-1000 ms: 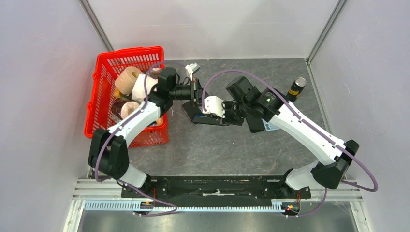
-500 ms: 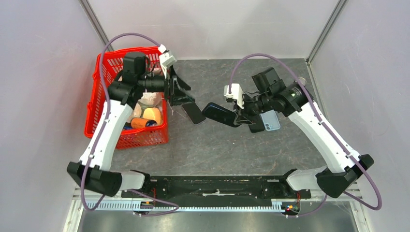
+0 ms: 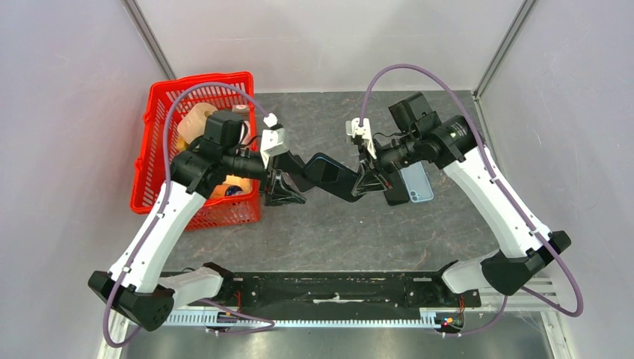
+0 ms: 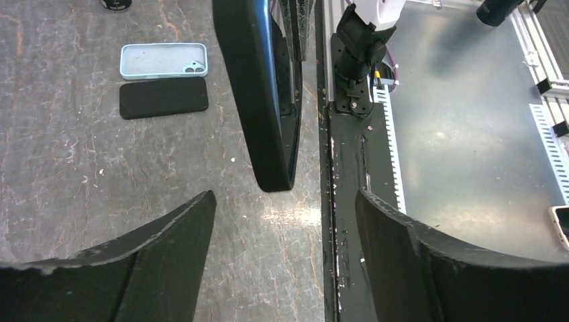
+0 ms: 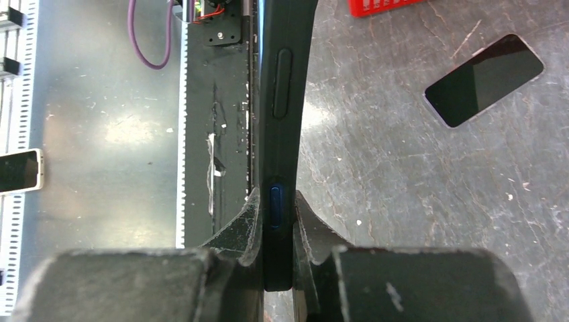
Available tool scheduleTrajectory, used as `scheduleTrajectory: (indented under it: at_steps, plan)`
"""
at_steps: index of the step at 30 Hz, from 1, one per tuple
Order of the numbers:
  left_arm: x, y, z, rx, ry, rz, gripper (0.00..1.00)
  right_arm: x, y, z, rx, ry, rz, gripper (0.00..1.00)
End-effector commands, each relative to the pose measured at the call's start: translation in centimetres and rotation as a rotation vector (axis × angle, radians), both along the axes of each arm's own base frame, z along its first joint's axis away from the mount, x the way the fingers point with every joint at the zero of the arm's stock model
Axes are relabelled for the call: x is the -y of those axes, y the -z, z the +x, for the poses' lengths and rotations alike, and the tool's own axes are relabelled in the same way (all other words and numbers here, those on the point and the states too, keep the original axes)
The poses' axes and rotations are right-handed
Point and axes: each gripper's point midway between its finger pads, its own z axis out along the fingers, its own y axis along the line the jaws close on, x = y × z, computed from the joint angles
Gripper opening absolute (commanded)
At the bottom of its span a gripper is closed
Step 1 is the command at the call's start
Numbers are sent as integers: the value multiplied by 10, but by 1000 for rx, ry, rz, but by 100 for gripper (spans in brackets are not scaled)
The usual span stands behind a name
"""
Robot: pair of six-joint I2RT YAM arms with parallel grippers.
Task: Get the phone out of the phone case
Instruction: Remove the phone case from the phone.
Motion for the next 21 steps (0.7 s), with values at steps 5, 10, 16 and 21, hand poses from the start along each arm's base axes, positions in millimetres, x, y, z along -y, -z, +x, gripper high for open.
scheduleTrajectory:
  at_steps: [5, 10, 16, 21]
  plan:
    - [19, -5, -2, 80, 57, -18, 64, -9, -20, -10, -36, -52, 88, 0]
    - [21, -7, -3, 78, 66, -26, 49, -8, -16, -12, -47, -50, 82, 0]
    - [23, -6, -4, 73, 81, -26, 17, -8, -13, -12, -58, -51, 78, 0]
    - [26, -2, -3, 108, 114, -29, 2, -10, -11, -14, -72, -71, 88, 0]
